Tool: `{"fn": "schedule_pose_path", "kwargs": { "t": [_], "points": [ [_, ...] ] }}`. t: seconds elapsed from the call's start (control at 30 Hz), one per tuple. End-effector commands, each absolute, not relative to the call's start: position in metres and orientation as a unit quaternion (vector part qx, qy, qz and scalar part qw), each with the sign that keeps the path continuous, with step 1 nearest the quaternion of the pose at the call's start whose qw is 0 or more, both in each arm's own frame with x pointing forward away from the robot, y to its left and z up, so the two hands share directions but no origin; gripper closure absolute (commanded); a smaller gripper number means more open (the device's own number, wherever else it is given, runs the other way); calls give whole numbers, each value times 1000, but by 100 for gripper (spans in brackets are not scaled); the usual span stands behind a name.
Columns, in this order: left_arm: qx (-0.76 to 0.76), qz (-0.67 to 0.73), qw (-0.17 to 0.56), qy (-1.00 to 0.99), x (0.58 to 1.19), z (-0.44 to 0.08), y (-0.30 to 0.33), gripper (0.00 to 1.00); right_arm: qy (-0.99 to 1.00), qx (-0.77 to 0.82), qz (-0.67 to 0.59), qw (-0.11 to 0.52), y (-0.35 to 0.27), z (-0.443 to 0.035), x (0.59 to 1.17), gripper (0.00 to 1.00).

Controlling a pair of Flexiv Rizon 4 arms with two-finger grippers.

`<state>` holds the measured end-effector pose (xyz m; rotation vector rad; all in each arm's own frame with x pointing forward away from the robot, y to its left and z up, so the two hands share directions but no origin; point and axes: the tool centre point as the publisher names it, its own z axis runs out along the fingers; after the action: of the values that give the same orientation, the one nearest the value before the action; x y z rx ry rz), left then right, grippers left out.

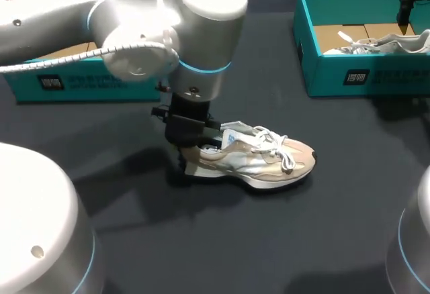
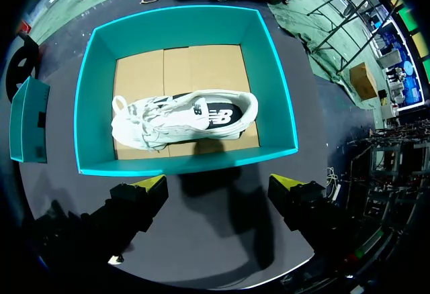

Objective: Take the shoe out of the shoebox, open the shoe tongue, remove and reinsert the insole, then place the shoe into the shoebox

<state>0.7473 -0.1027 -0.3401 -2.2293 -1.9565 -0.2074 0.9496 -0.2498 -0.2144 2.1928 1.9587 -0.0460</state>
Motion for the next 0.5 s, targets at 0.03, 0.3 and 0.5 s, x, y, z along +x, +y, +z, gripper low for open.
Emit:
{"fn": "schedule_pose_path", "kwargs": {
  "t": [0.03,0.3,0.5],
  "points": [
    [-746,-85,95,-654,748,-357,-130,100,663,742,-15,101,-250,-215,950,0],
    [-749,-97,91,-649,749,-369,-140,100,663,742,-15,101,-250,-215,950,0],
    [-748,-98,92,-650,751,-373,-143,100,663,742,-15,101,-250,-215,950,0]
  ]
}}
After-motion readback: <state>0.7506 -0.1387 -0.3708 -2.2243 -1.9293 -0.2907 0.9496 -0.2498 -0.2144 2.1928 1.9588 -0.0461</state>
